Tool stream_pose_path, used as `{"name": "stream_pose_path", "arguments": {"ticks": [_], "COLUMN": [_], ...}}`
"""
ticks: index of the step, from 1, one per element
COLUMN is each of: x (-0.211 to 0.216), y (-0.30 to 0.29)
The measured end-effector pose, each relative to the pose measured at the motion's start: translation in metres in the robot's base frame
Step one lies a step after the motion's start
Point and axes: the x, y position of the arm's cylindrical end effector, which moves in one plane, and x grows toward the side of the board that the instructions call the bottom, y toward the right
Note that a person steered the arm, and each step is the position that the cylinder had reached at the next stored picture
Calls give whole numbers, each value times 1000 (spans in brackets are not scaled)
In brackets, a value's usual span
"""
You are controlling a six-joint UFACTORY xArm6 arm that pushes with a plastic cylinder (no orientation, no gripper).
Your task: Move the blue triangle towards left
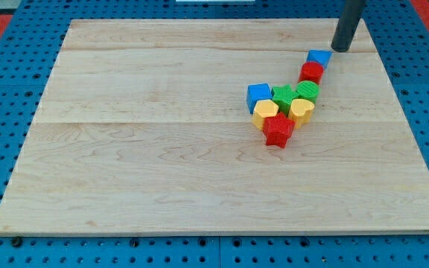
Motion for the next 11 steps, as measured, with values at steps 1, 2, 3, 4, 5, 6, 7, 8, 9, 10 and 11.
{"name": "stream_pose_path", "arguments": {"ticks": [1, 2, 3, 4, 5, 6, 7, 8, 9, 10, 11], "x": [8, 22, 29, 10, 6, 17, 21, 28, 33, 24, 17], "y": [-37, -93, -117, -96, -38, 8, -37, -108, -134, -106, -32]}}
